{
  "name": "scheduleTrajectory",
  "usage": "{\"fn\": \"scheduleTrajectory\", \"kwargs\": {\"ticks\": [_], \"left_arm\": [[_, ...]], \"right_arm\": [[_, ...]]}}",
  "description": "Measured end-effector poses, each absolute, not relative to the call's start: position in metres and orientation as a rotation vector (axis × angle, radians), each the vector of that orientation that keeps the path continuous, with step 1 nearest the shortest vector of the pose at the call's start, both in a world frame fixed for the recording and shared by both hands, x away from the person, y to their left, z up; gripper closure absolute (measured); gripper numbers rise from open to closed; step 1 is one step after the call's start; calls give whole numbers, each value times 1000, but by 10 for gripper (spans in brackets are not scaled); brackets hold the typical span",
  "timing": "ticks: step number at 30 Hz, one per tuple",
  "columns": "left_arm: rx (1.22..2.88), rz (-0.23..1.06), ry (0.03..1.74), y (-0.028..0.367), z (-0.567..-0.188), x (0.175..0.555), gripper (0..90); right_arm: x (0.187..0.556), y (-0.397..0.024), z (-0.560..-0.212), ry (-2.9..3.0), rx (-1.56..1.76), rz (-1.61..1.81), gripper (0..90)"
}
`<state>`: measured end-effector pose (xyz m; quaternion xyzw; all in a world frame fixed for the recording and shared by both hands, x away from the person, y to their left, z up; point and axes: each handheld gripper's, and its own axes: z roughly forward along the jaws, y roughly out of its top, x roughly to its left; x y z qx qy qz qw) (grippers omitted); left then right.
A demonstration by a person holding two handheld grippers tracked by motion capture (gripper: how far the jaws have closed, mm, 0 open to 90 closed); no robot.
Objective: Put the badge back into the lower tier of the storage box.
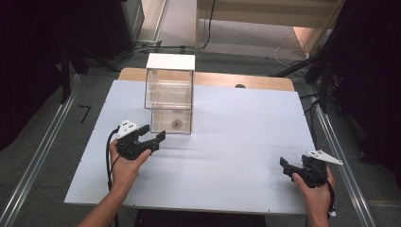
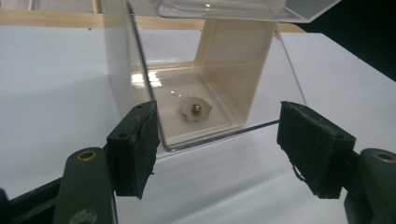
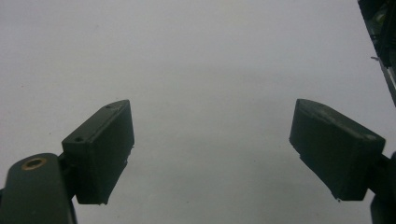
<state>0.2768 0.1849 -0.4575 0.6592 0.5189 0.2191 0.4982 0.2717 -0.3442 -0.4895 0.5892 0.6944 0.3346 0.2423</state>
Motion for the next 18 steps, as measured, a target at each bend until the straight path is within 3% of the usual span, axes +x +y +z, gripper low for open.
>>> {"fn": "scheduleTrajectory", "kwargs": {"ticks": [18], "left_arm": [[1576, 576, 1400, 229, -479, 270, 268]], "right_arm": [[270, -346, -490, 1888, 1615, 914, 121]]}}
